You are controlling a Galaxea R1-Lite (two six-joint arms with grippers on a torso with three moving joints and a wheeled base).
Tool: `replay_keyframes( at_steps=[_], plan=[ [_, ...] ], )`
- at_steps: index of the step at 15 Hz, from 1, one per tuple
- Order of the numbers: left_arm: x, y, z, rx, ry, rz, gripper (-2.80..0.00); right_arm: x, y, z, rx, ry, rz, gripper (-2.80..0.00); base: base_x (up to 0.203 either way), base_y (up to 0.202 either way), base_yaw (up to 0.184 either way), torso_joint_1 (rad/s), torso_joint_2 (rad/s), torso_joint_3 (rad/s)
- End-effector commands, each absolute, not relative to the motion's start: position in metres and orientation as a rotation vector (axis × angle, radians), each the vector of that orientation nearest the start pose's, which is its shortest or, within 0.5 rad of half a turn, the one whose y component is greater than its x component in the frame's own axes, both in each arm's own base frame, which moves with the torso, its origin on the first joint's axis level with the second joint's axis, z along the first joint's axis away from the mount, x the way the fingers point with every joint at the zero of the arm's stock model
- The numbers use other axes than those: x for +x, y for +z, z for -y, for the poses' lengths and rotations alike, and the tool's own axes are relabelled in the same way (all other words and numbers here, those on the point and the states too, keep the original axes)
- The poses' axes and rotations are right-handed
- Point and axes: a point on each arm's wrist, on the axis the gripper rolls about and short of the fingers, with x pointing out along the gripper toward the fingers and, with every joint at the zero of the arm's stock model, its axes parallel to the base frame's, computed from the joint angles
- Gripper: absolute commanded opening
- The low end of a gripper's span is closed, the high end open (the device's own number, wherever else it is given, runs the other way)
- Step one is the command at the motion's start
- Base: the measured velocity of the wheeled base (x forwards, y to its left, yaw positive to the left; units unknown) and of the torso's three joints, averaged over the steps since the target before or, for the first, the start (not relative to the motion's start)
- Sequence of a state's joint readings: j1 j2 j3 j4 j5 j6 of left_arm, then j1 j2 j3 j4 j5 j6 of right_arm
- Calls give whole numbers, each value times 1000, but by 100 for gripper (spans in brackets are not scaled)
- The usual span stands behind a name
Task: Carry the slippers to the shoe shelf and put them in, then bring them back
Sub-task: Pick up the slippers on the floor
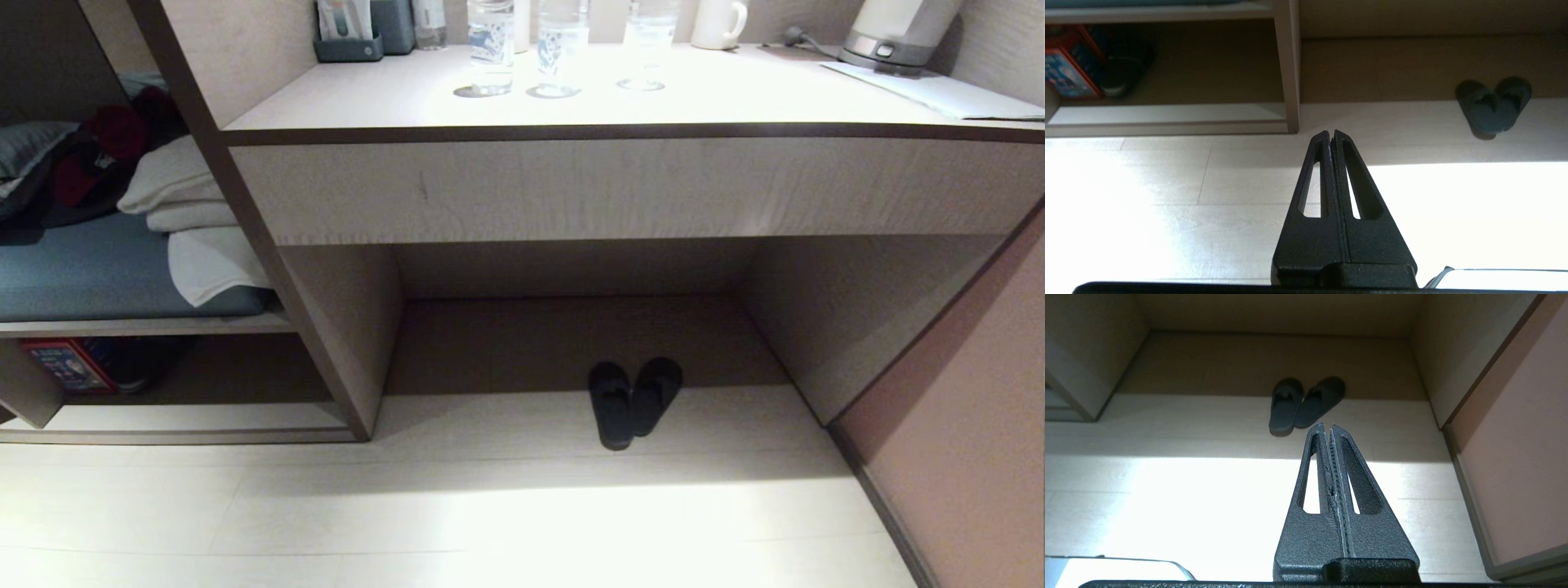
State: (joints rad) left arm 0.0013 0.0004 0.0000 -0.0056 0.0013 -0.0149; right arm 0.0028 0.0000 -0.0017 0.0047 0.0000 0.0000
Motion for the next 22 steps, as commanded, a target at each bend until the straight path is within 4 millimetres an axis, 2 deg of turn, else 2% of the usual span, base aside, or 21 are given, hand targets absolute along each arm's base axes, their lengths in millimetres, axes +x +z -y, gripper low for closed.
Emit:
replay_keyframes(
  at_steps=[1,22],
  plan=[
    [-23,76,0,-15,3,5,-280,-23,75,0,0,3,-3,-280,0,0,0,12,-2,-188],
    [-23,76,0,-15,3,5,-280,-23,75,0,0,3,-3,-280,0,0,0,2,2,-197]
  ],
)
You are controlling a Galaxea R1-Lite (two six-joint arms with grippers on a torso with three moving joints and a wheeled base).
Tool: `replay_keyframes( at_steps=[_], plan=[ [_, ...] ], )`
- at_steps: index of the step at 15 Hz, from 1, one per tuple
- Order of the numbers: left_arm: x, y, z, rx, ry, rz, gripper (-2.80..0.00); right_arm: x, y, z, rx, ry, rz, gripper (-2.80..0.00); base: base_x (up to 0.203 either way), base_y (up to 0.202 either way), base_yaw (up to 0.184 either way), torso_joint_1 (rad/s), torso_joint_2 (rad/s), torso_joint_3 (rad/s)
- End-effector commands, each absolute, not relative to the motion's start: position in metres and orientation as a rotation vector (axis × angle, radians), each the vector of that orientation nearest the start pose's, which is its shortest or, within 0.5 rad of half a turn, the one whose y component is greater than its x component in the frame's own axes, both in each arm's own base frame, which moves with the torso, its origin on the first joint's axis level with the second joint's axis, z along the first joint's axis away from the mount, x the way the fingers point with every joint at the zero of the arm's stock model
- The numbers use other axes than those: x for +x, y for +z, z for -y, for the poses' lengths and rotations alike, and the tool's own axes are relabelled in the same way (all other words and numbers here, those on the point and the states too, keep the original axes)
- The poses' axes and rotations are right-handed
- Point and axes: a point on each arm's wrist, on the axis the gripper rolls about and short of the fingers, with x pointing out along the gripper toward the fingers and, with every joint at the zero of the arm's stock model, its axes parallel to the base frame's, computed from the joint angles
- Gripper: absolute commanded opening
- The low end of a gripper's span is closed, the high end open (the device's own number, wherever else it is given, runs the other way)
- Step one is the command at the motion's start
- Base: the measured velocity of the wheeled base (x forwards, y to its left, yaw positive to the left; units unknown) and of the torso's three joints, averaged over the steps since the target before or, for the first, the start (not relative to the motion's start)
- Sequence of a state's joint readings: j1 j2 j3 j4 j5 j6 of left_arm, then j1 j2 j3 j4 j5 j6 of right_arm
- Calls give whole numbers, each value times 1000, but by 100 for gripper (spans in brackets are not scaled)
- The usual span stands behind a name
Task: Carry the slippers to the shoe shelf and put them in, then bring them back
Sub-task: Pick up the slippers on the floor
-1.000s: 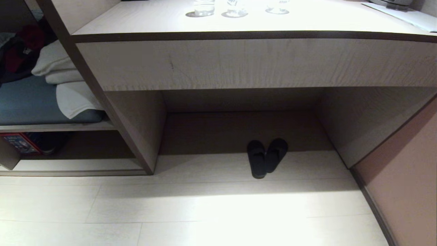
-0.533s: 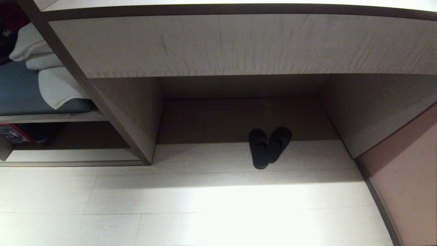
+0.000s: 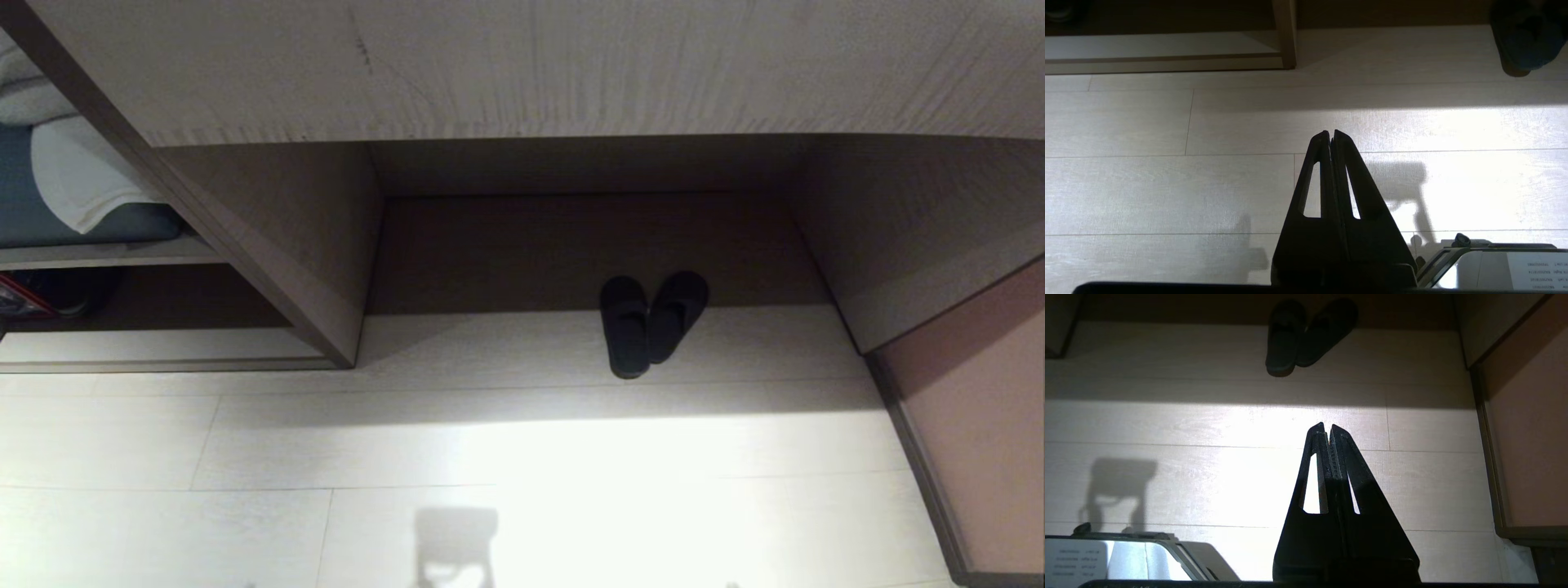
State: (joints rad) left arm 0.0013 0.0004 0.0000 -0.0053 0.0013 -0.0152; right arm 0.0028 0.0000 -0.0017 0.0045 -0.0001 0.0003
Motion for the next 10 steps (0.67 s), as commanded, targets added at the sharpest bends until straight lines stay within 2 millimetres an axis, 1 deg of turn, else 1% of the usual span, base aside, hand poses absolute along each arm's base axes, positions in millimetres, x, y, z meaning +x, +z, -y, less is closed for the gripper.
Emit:
replay_keyframes(
  at_steps=[1,10],
  plan=[
    [-23,76,0,-15,5,5,-280,-23,75,0,0,3,-3,-280,0,0,0,-7,7,-198],
    [-23,76,0,-15,3,5,-280,-23,75,0,0,3,-3,-280,0,0,0,2,3,-197]
  ],
)
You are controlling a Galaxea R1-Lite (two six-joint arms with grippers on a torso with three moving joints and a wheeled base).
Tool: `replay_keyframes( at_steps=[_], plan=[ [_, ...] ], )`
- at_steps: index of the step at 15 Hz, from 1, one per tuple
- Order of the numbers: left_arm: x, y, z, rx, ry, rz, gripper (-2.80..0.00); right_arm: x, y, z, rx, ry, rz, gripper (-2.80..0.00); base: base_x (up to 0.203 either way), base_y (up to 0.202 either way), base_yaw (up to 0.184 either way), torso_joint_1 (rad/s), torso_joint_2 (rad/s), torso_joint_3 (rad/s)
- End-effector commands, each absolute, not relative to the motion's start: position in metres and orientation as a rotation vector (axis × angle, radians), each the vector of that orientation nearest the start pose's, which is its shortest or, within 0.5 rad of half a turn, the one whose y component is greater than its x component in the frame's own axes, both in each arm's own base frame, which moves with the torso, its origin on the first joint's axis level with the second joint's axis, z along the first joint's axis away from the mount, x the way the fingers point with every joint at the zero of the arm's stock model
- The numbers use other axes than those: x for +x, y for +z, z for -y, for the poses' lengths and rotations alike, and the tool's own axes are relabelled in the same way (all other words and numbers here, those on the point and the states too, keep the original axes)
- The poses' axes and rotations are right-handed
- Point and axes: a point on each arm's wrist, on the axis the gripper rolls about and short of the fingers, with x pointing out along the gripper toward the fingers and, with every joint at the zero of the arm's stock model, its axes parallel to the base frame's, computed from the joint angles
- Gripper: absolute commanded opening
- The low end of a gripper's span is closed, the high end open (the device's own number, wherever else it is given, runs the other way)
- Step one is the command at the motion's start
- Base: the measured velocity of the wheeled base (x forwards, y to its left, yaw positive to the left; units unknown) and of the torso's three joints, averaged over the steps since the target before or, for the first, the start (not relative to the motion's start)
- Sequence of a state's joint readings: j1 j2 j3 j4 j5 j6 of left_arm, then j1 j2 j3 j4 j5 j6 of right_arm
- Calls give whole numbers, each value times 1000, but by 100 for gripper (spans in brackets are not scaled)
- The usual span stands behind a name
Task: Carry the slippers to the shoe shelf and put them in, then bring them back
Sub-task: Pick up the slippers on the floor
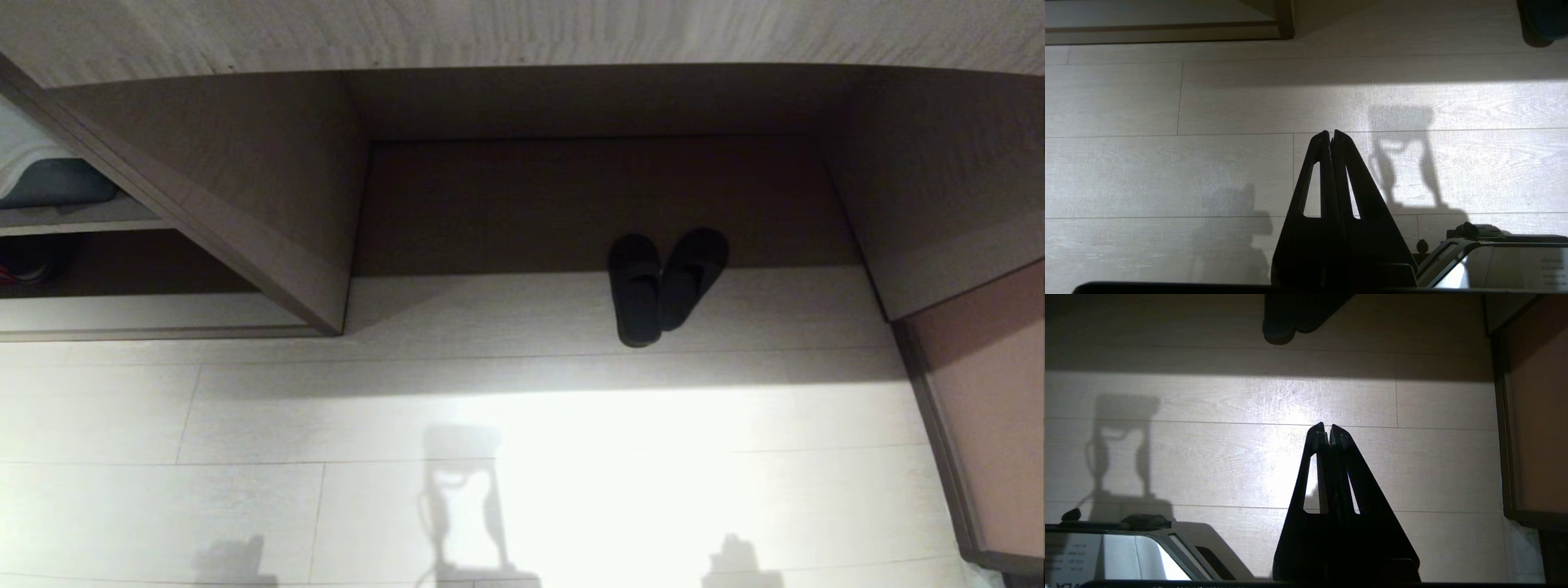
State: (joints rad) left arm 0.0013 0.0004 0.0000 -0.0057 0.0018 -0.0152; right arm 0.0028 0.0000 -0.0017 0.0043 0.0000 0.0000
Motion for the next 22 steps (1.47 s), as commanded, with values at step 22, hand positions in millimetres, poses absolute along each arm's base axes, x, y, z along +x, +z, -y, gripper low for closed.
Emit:
replay_keyframes(
  at_steps=[22],
  plan=[
    [-23,76,0,-15,3,5,-280,-23,75,0,0,2,-3,-280,0,0,0,1,2,-198]
  ],
)
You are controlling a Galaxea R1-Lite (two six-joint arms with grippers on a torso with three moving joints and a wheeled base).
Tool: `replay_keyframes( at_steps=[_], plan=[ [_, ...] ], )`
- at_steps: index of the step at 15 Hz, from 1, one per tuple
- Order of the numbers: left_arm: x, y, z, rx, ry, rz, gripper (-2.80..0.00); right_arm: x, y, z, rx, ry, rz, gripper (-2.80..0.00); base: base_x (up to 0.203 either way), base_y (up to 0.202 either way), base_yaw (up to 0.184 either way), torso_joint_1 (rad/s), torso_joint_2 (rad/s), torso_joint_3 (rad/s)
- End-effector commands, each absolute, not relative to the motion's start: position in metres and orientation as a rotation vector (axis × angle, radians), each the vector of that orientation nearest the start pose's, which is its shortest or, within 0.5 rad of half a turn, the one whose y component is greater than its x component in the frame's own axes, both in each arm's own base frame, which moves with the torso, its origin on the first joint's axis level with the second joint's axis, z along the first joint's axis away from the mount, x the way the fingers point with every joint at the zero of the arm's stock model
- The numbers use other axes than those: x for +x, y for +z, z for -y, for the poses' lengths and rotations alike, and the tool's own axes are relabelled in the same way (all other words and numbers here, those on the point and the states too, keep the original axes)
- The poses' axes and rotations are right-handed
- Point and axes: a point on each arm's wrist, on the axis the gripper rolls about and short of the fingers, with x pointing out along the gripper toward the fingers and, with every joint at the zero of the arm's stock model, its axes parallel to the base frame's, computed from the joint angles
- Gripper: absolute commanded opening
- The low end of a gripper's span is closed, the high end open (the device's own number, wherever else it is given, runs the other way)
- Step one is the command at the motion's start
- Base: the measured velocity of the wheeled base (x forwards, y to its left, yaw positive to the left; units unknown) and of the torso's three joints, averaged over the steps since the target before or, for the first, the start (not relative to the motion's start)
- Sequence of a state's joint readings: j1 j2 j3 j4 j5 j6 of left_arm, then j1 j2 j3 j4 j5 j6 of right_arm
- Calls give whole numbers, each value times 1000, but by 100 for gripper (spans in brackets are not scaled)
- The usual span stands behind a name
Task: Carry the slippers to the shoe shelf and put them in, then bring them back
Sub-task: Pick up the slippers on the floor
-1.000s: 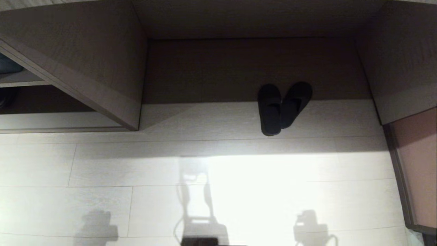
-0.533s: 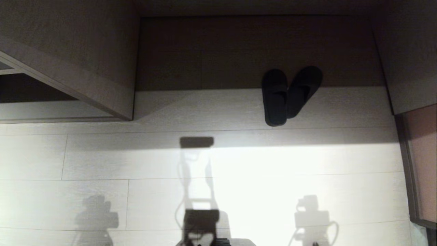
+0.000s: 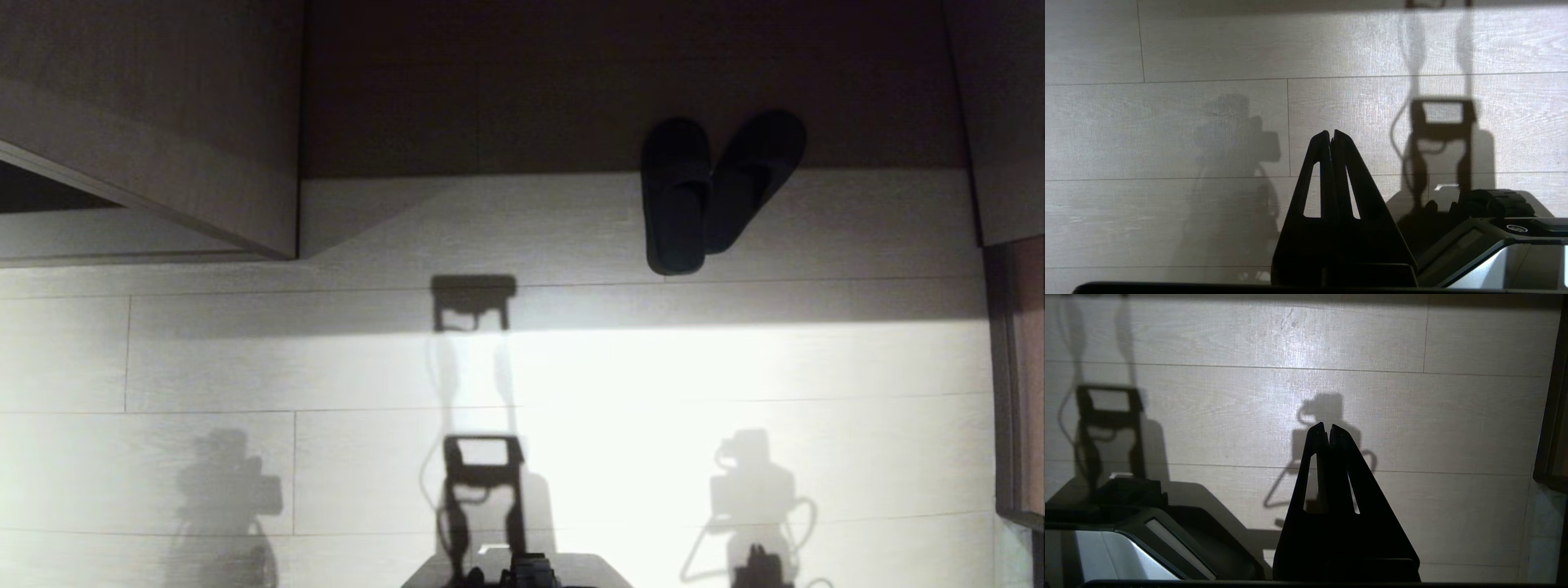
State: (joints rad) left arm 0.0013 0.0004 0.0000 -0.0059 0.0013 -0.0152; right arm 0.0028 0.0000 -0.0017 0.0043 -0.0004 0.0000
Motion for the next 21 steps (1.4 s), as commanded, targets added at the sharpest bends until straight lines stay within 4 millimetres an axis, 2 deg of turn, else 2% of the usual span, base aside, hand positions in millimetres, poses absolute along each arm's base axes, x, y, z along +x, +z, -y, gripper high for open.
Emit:
replay_keyframes(
  at_steps=[1,16,21],
  plan=[
    [-23,76,0,-15,3,5,-280,-23,75,0,0,3,-3,-280,0,0,0,1,1,-184],
    [-23,76,0,-15,3,5,-280,-23,75,0,0,3,-3,-280,0,0,0,0,2,-198],
    [-23,76,0,-14,3,5,-280,-23,75,0,0,3,-3,-280,0,0,0,2,3,-43]
  ],
)
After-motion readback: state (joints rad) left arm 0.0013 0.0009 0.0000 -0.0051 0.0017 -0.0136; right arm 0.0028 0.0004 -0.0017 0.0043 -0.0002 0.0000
